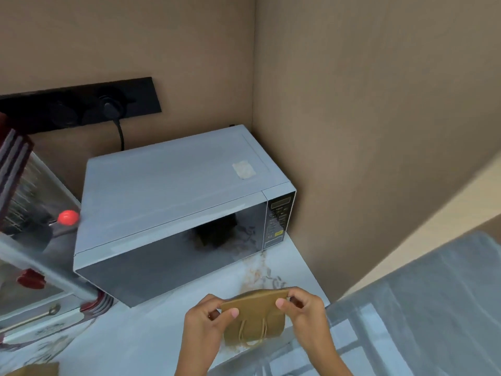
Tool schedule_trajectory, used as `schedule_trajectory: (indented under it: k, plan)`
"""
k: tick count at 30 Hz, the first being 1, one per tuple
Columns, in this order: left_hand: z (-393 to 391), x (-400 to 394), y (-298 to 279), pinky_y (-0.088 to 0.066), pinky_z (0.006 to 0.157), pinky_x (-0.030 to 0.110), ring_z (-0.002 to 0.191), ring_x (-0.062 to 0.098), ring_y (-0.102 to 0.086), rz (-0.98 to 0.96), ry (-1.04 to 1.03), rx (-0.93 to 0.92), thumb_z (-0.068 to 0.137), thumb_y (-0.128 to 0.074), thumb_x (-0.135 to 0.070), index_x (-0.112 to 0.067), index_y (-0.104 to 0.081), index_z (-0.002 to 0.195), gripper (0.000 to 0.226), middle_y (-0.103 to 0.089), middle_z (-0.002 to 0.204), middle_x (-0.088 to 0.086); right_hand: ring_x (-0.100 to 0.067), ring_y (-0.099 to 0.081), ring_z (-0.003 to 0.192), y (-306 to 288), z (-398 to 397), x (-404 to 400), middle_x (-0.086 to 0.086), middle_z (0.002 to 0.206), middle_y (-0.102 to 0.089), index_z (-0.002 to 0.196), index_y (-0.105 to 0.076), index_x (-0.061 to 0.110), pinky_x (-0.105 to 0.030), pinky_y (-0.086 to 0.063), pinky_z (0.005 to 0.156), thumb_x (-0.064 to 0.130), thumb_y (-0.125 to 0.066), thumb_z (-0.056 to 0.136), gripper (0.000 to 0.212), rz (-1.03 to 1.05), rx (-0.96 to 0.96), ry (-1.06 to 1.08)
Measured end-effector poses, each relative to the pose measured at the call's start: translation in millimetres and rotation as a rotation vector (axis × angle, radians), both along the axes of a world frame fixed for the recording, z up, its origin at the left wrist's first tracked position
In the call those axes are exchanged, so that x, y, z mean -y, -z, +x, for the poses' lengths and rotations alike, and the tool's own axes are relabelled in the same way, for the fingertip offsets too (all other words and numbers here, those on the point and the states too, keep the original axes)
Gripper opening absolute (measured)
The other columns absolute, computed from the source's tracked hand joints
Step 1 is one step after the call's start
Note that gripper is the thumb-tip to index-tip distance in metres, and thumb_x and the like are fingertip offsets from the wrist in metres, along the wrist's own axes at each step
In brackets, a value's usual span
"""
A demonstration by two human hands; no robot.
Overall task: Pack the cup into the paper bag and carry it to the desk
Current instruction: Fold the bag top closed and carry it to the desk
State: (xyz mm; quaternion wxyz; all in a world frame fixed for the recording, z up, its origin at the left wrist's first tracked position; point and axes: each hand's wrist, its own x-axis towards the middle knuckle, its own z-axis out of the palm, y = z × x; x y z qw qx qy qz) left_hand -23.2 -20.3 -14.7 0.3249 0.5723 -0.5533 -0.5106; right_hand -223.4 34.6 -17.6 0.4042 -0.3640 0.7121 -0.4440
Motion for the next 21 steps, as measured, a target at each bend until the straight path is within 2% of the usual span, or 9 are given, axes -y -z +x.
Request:
schedule_trajectory:
  k: [3,6,10,16,19,21]
  plan:
    - [-24.9,-9.9,-11.6,-0.036,0.057,0.028,0.051,0.010,-0.040,-0.014,0.091,-0.046,0.068,-0.083,-0.001,-0.018,-0.074,0.055,0.024,-0.053,0.062,0.006,-0.016,-0.047,0.062,-12.0,-22.0,-31.8,-0.010,0.073,-0.051,0.067,-0.072,0.008,-0.024,-0.042,0.064,0.003,-0.074,0.075,0.010,-0.030,0.011,0.119]
    - [-62.3,-22.8,-19.0,-0.035,0.055,0.024,0.051,0.013,-0.040,-0.026,0.180,-0.070,0.063,-0.086,0.005,-0.017,-0.074,0.052,0.027,-0.051,0.059,0.001,-0.019,-0.052,0.068,-21.1,-50.8,-64.3,-0.011,0.080,-0.054,0.059,-0.072,0.014,-0.009,-0.043,0.062,-0.008,-0.075,0.072,0.026,-0.089,0.039,0.266]
    - [-129.0,-44.6,-24.0,-0.031,0.048,0.016,0.046,0.005,-0.037,-0.043,0.299,-0.075,0.060,-0.087,0.007,-0.025,-0.072,0.046,0.038,-0.048,0.051,-0.008,-0.022,-0.053,0.078,-30.4,-102.5,-112.0,-0.013,0.085,-0.055,0.054,-0.071,0.023,-0.022,-0.041,0.074,-0.010,-0.076,0.069,0.037,-0.137,0.039,0.377]
    - [-262.1,-94.8,-31.7,-0.032,0.047,0.010,0.046,0.003,-0.044,-0.072,0.499,-0.081,0.060,-0.089,0.003,-0.018,-0.075,0.050,0.027,-0.055,0.052,-0.008,-0.021,-0.057,0.079,-30.1,-217.1,-193.7,-0.011,0.083,-0.060,0.056,-0.076,0.031,-0.012,-0.042,0.077,-0.013,-0.078,0.066,0.044,-0.153,-0.010,0.515]
    - [-334.2,-119.8,-39.7,-0.030,0.047,0.017,0.049,0.016,-0.043,-0.107,0.581,-0.102,0.059,-0.090,0.002,-0.012,-0.074,0.048,0.024,-0.056,0.051,-0.001,-0.020,-0.060,0.082,-30.0,-277.7,-232.5,-0.011,0.083,-0.064,0.061,-0.078,0.032,-0.018,-0.044,0.082,-0.010,-0.078,0.066,0.042,-0.135,-0.041,0.554]
    - [-380.1,-133.5,-45.3,-0.029,0.047,0.019,0.047,0.024,-0.042,-0.154,0.648,-0.088,0.058,-0.087,0.005,-0.005,-0.074,0.050,0.019,-0.058,0.057,0.012,-0.019,-0.059,0.082,-31.3,-313.4,-254.4,-0.009,0.078,-0.064,0.059,-0.077,0.032,-0.011,-0.042,0.081,-0.009,-0.077,0.067,0.042,-0.137,-0.035,0.609]
